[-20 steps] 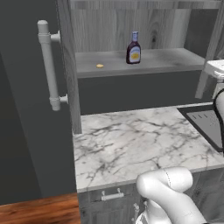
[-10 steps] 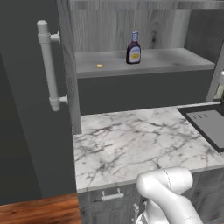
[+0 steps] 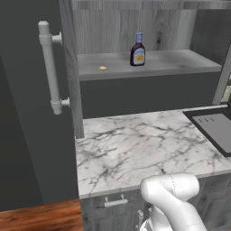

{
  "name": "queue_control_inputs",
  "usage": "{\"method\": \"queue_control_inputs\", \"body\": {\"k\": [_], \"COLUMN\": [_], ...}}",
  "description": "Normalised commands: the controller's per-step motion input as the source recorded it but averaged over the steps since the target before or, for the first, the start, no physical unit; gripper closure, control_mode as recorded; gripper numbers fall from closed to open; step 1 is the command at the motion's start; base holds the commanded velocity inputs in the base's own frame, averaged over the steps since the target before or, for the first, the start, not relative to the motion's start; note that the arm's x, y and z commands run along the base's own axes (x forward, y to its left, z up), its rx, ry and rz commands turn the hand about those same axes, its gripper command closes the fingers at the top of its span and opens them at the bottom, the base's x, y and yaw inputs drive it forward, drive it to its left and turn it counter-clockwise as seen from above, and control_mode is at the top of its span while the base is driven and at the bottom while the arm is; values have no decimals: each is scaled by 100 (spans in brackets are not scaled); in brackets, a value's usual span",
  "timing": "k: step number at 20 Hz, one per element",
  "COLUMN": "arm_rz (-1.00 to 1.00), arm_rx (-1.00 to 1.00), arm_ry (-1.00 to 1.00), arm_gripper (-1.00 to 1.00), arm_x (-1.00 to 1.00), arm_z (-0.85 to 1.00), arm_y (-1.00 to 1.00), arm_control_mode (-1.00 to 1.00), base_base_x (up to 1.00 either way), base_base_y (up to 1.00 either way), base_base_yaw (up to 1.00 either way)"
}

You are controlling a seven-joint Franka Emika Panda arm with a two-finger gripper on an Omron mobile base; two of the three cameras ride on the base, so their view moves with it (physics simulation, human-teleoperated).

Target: The dining table condiment station is running low on condiment bottle. Refill the condiment station by opening the cabinet and taking the condiment bottle from the cabinet and placing it on the dining table.

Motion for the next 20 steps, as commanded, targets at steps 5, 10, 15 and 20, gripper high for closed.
{"method": "queue_control_inputs", "body": {"k": [5,10,15,20], "arm_rz": [-11,-12,-13,-20], "arm_rx": [-9,-20,-23,-17], "arm_ry": [0,6,15,25], "arm_gripper": [-100,-100,-100,-100], "arm_x": [-37,-3,5,59], "arm_z": [1,-4,-8,-2], "arm_y": [33,95,99,56], "arm_control_mode": [-100,-100,-100,-100], "base_base_x": [0,0,0,0], "base_base_y": [0,0,0,0], "base_base_yaw": [0,0,0,0]}}
